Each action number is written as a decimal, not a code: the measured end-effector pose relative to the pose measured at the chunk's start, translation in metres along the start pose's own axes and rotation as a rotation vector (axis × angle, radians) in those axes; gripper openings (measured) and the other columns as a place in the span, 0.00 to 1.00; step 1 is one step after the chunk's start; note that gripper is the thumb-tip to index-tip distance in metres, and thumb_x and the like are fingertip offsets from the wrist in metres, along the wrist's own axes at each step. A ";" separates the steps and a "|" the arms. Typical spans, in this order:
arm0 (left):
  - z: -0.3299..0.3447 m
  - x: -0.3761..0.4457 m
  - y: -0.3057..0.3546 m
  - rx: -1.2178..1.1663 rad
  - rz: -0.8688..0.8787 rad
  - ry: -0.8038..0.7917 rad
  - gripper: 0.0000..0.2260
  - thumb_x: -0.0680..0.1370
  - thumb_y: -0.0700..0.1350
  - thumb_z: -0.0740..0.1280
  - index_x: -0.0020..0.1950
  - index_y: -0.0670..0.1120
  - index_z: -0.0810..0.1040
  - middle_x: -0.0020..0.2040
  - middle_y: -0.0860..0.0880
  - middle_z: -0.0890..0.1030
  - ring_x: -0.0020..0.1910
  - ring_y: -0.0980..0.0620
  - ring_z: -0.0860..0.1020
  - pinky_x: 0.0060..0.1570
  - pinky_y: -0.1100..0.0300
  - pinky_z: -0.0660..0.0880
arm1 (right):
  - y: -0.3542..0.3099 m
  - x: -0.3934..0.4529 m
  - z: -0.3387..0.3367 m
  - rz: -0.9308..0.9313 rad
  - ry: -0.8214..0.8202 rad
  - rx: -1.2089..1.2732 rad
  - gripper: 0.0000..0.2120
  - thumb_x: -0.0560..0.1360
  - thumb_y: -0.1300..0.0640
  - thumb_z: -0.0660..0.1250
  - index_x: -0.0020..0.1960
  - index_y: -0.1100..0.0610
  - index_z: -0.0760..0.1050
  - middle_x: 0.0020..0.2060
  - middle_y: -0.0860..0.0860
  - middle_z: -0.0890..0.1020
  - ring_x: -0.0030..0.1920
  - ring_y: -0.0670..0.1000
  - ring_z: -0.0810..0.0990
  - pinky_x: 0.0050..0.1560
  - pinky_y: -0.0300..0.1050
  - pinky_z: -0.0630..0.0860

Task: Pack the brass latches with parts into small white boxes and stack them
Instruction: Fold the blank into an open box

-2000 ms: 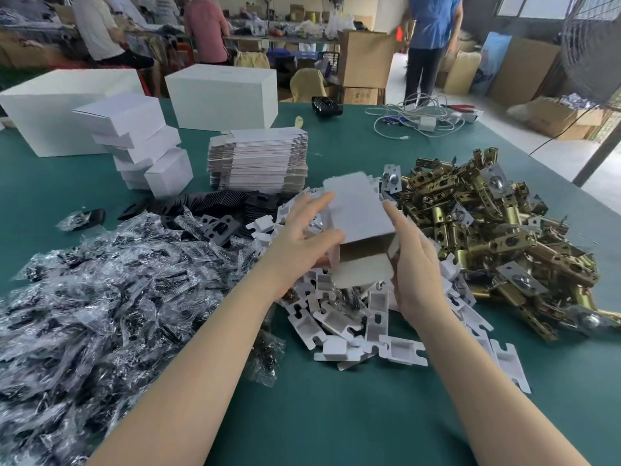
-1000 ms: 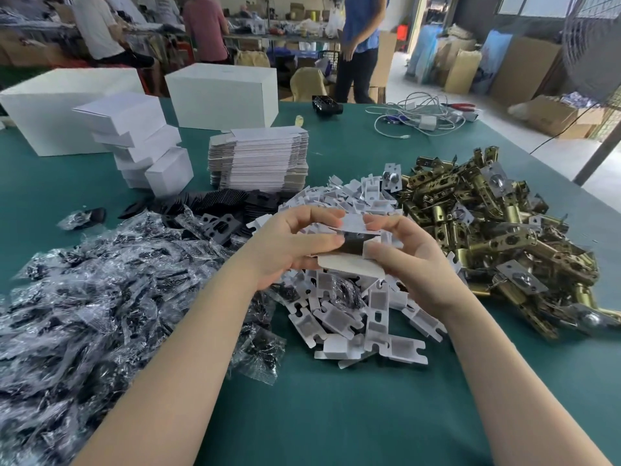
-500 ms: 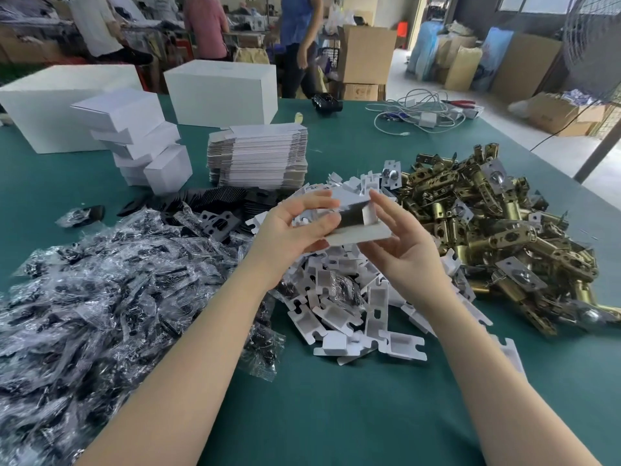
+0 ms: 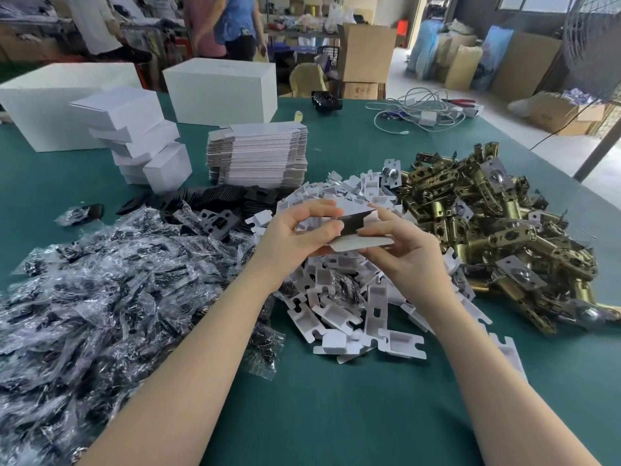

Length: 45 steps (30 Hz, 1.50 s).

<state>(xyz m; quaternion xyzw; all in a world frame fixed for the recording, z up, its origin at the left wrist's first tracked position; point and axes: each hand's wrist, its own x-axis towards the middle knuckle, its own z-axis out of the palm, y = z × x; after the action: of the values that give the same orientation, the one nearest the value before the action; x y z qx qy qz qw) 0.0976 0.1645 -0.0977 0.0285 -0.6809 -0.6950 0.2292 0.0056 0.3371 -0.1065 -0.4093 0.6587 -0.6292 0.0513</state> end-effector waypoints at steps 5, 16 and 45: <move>-0.002 0.000 0.002 0.099 0.036 -0.027 0.07 0.72 0.46 0.75 0.44 0.59 0.86 0.60 0.57 0.80 0.58 0.61 0.80 0.48 0.61 0.80 | -0.001 0.000 -0.001 -0.025 -0.003 -0.179 0.07 0.69 0.49 0.72 0.47 0.43 0.80 0.60 0.44 0.76 0.63 0.38 0.74 0.57 0.39 0.76; 0.000 -0.004 0.006 0.129 0.009 -0.146 0.18 0.64 0.62 0.76 0.52 0.61 0.84 0.64 0.58 0.76 0.49 0.53 0.84 0.50 0.57 0.81 | -0.004 -0.001 0.010 0.050 0.114 0.055 0.19 0.70 0.47 0.70 0.59 0.40 0.68 0.56 0.47 0.79 0.39 0.47 0.85 0.37 0.36 0.78; 0.034 -0.012 -0.015 0.138 -0.075 0.128 0.08 0.74 0.58 0.68 0.51 0.65 0.84 0.71 0.46 0.75 0.75 0.47 0.67 0.73 0.41 0.65 | 0.012 -0.001 0.024 0.329 0.375 0.250 0.03 0.77 0.52 0.70 0.47 0.51 0.81 0.44 0.55 0.85 0.43 0.57 0.85 0.36 0.51 0.83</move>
<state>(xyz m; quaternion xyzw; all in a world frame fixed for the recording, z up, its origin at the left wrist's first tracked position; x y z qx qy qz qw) 0.0921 0.1997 -0.1133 0.1140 -0.7098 -0.6511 0.2434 0.0143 0.3173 -0.1223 -0.1639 0.6316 -0.7536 0.0801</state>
